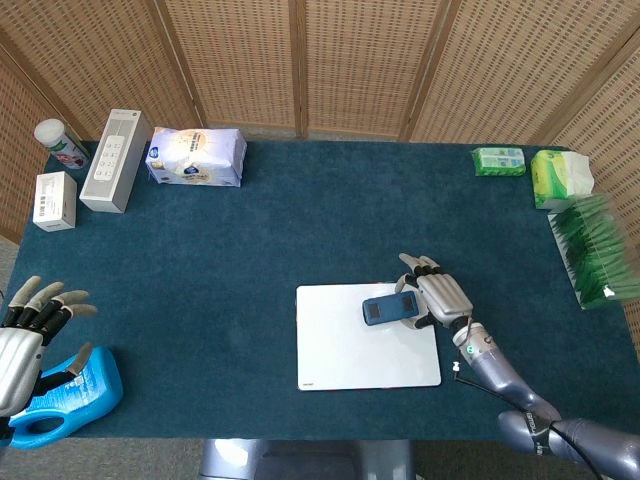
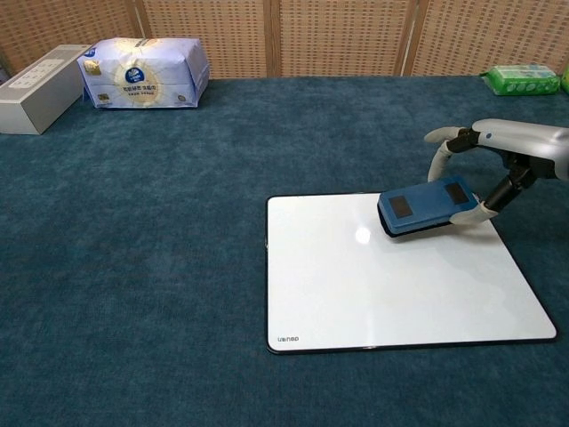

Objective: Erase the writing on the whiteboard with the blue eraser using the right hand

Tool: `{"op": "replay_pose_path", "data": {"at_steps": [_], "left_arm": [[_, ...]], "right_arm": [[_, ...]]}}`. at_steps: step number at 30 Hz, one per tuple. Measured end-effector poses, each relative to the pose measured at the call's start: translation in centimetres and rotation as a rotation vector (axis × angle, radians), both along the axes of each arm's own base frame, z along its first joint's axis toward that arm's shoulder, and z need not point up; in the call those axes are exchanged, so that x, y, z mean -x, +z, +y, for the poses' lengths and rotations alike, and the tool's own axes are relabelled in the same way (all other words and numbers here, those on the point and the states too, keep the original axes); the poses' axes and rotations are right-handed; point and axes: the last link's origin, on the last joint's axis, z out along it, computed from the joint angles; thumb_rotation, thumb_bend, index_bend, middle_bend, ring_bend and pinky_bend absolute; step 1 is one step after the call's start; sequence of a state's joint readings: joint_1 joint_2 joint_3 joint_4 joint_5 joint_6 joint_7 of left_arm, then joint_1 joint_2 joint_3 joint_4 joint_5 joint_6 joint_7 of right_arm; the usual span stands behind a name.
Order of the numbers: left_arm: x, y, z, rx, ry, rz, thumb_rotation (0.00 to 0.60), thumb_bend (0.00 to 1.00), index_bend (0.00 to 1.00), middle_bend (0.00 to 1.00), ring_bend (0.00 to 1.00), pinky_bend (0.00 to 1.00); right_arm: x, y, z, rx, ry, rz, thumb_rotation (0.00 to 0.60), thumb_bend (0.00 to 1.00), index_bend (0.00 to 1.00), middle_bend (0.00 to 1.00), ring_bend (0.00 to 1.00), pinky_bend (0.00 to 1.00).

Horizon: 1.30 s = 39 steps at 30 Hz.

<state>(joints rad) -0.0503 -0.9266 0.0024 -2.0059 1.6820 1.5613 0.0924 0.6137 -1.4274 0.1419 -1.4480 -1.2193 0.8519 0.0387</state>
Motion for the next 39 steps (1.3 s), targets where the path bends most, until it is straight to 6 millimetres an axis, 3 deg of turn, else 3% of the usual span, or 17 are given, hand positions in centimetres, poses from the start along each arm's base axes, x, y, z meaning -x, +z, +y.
{"op": "replay_pose_path", "data": {"at_steps": [15,22,34,39], "left_arm": [[-0.3,-0.3,0.0,0.008,-0.006,-0.001,0.6,0.43,0.34,0.28,0.17,0.0],[-0.2,-0.4,-0.2,0.006,-0.002,-0.006,0.6,0.43,0.34,0.28,0.17,0.0],[0.0,-0.3,-0.3,0.005,-0.003,-0.012,0.6,0.43,0.34,0.29,0.17,0.0],[0.2,-0.2,-0.4,-0.001,0.0,-0.012,0.6,0.43,0.34,0.29,0.17,0.0]], "right_arm": [[1.1,1.1,-0.6,0.064,-0.034,0.001,0.6,0.21,0.67,0.05,0.0,0.0],[3.7,3.4,-1.4,0.137,-0.108,0.026,0.6,0.21,0.67,0.05,0.0,0.0],[6.6,5.9,-1.0,0.188,-0.182,0.053,0.6,0.21,0.65,0.05,0.0,0.0],[7.1,6.2,-1.1,0.19,-0.195,0.07,0.6,0.21,0.57,0.03,0.0,0.0]]}}
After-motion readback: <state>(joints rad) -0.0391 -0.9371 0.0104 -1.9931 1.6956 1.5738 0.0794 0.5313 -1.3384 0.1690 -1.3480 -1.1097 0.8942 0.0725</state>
